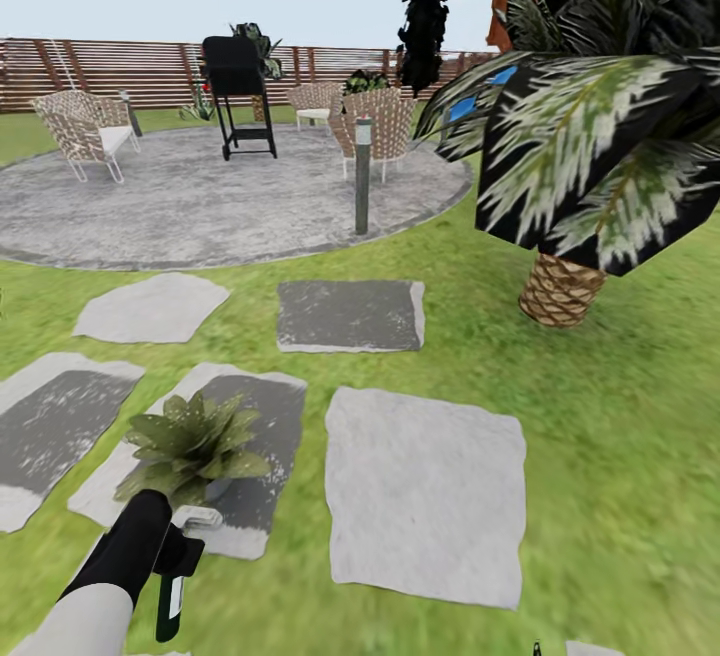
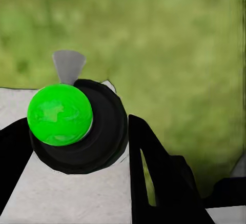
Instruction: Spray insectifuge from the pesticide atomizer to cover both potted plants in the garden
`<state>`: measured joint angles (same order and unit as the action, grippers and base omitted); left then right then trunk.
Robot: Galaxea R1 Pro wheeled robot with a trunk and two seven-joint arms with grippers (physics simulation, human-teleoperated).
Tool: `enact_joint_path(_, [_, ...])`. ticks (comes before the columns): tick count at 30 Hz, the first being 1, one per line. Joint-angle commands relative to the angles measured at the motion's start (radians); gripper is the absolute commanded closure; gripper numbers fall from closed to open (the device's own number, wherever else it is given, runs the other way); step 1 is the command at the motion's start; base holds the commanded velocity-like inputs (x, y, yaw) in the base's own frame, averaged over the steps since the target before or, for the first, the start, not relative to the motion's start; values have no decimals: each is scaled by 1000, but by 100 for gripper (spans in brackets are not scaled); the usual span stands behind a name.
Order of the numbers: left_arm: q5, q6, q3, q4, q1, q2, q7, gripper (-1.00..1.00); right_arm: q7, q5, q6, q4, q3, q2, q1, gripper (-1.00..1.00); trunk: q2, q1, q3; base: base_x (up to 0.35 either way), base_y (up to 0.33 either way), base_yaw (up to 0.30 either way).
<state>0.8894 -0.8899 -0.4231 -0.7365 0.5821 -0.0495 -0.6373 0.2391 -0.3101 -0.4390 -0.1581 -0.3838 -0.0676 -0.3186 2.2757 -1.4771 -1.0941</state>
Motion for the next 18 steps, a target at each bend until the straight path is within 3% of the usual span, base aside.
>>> enact_joint_path(1, [11,-1,-3,-1,1,1,-10,100,3,-11,-3,2,-6,0,-1,-100,0,0,-1,248,-237,64])
enact_joint_path(11, [11,-1,-3,-1,1,3,-10,100,4,-11,-3,2,-6,0,-1,-100,0,0,-1,216,-250,24])
enact_joint_path(18, [11,-1,-3,-1,1,3,-10,100,3,-11,-3,2,-6,0,0,-100,0,0,-1,19,-308,232])
